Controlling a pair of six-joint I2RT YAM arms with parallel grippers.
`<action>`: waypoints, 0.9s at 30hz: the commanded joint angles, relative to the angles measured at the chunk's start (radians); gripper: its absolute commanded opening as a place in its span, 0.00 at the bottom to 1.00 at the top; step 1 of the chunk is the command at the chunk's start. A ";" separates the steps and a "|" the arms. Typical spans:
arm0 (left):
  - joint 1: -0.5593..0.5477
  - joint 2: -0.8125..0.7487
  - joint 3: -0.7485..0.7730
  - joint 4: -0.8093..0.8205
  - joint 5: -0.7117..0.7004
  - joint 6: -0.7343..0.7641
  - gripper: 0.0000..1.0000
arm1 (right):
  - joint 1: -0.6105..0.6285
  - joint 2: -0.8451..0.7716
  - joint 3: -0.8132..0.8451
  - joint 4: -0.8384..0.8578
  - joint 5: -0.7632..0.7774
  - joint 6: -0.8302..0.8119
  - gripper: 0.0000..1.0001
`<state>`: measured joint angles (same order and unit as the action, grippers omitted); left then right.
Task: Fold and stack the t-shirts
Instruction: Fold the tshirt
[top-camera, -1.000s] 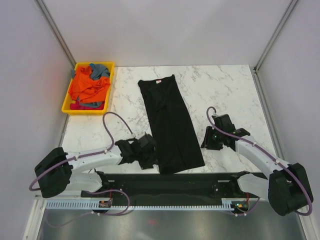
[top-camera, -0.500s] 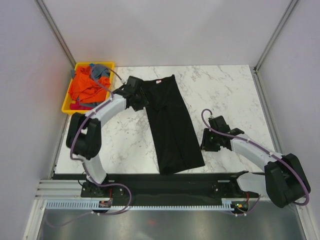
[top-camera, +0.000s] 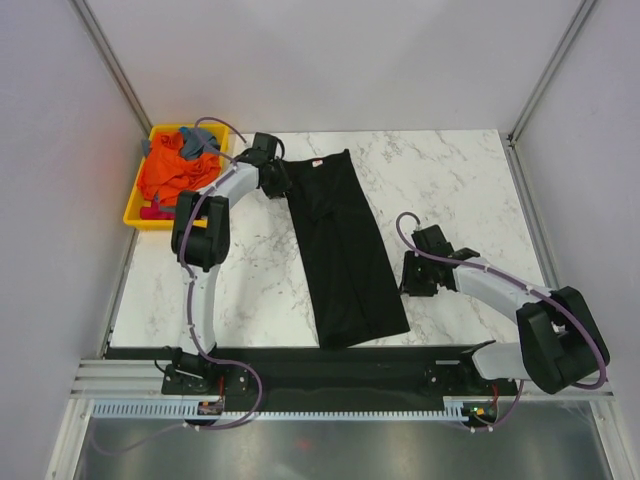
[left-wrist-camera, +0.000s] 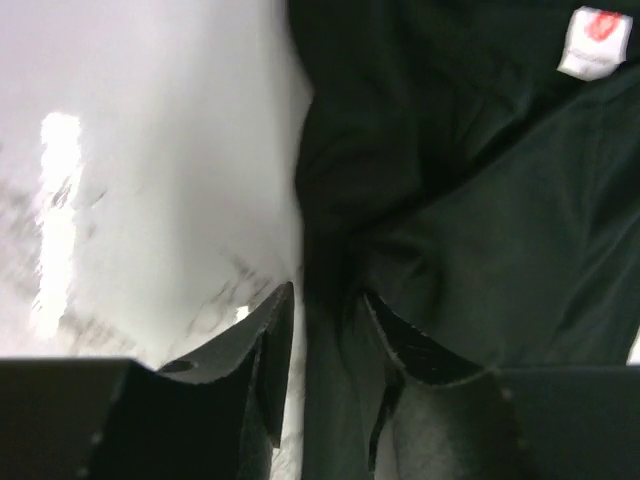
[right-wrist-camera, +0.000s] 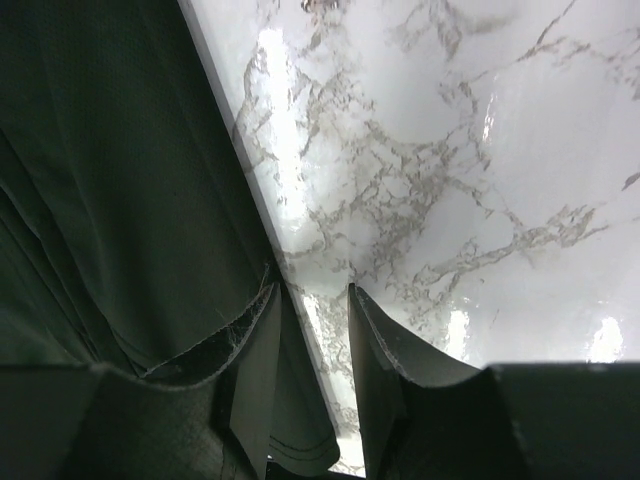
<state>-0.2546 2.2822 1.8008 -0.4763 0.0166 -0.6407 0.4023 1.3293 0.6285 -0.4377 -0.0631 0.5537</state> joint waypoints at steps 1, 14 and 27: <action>0.002 0.057 0.127 0.039 0.069 0.095 0.37 | 0.004 0.014 0.049 0.036 0.034 -0.002 0.41; 0.069 0.347 0.555 0.107 0.230 0.061 0.08 | 0.004 0.041 0.056 0.114 -0.024 0.006 0.43; 0.008 -0.338 -0.176 -0.022 -0.007 0.130 0.47 | 0.095 -0.068 -0.064 0.235 -0.149 0.114 0.45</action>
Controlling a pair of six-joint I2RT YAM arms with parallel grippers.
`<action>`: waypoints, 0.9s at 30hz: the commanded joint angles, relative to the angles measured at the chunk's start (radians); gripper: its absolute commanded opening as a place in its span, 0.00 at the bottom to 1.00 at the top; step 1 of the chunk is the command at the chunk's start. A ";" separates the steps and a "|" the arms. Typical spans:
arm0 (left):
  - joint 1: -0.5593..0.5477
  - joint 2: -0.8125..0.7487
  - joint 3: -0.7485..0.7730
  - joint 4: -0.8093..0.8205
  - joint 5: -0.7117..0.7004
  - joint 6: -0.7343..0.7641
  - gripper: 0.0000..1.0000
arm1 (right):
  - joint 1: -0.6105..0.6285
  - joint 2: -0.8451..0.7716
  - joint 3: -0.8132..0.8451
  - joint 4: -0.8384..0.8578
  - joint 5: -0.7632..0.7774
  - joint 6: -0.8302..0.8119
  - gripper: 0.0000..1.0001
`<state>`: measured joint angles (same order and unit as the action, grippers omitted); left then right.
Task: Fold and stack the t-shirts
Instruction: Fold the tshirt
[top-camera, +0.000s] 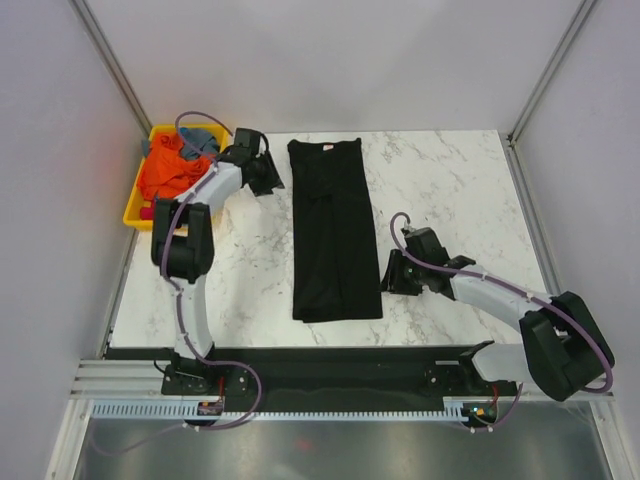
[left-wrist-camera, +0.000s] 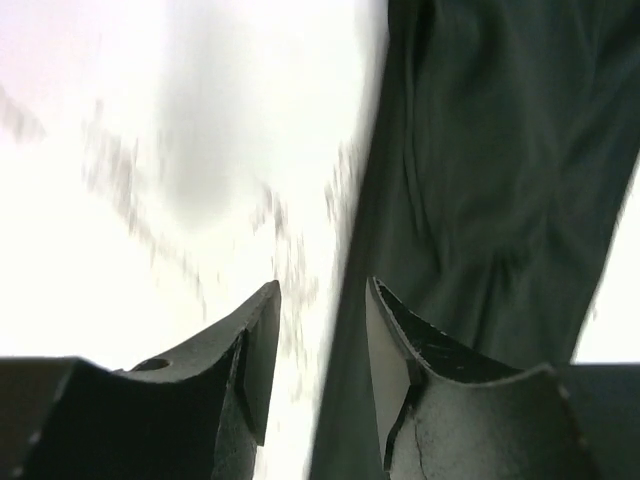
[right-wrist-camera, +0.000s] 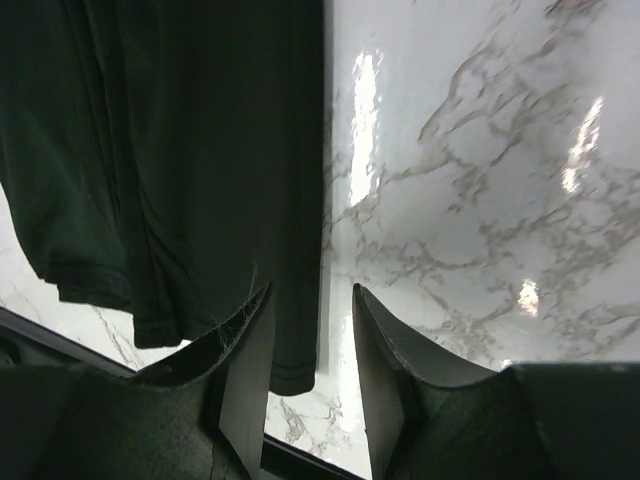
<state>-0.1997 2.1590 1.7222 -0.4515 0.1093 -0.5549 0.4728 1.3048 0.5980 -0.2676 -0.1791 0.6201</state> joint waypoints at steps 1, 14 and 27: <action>-0.064 -0.259 -0.201 -0.059 -0.106 0.036 0.46 | 0.033 -0.062 -0.058 0.073 -0.028 0.050 0.45; -0.451 -0.749 -0.886 -0.040 -0.019 -0.210 0.38 | 0.075 -0.151 -0.171 0.065 -0.056 0.084 0.45; -0.556 -0.774 -1.095 0.042 -0.057 -0.306 0.28 | 0.102 -0.119 -0.196 0.057 -0.053 0.099 0.17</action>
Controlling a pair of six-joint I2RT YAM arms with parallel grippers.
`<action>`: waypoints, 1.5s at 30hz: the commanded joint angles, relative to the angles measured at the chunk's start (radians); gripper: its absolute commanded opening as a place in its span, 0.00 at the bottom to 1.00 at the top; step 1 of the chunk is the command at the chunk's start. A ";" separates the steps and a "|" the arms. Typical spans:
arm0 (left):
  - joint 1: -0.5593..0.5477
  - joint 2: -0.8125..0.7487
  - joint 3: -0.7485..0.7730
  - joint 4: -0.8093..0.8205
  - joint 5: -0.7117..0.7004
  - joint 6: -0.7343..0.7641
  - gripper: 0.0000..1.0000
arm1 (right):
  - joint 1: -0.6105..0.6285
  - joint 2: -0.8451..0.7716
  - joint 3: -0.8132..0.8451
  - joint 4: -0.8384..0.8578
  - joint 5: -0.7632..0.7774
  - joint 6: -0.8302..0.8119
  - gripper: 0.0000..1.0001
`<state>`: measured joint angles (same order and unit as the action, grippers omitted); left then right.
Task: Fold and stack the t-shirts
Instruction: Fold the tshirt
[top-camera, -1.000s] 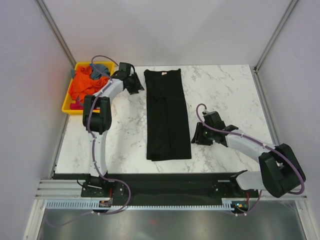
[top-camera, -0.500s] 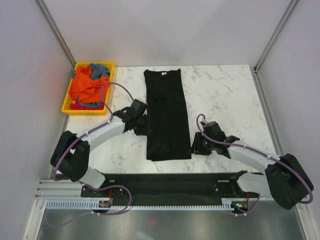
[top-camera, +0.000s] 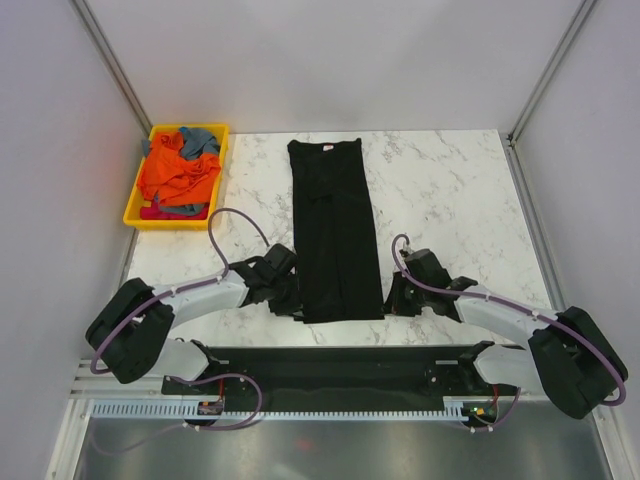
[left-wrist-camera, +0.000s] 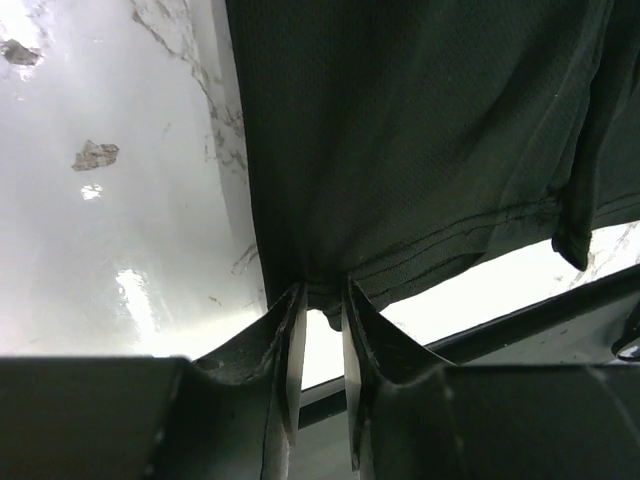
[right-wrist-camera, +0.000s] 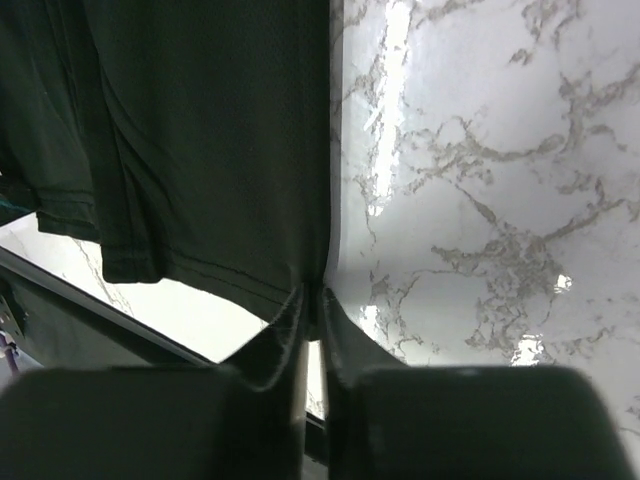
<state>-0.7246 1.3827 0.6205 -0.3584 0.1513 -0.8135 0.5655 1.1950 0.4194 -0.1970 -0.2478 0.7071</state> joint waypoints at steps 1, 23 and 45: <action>-0.042 -0.002 0.015 -0.074 -0.119 -0.047 0.28 | 0.011 -0.012 -0.021 -0.016 0.018 0.017 0.10; -0.090 -0.183 -0.018 -0.093 -0.091 -0.139 0.53 | 0.080 -0.101 -0.039 -0.028 0.082 0.104 0.00; -0.090 -0.108 -0.077 -0.038 -0.118 -0.180 0.32 | 0.129 -0.112 -0.025 -0.035 0.119 0.150 0.00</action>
<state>-0.8093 1.2560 0.5652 -0.4610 0.0105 -0.9520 0.6849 1.1015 0.3862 -0.2260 -0.1513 0.8349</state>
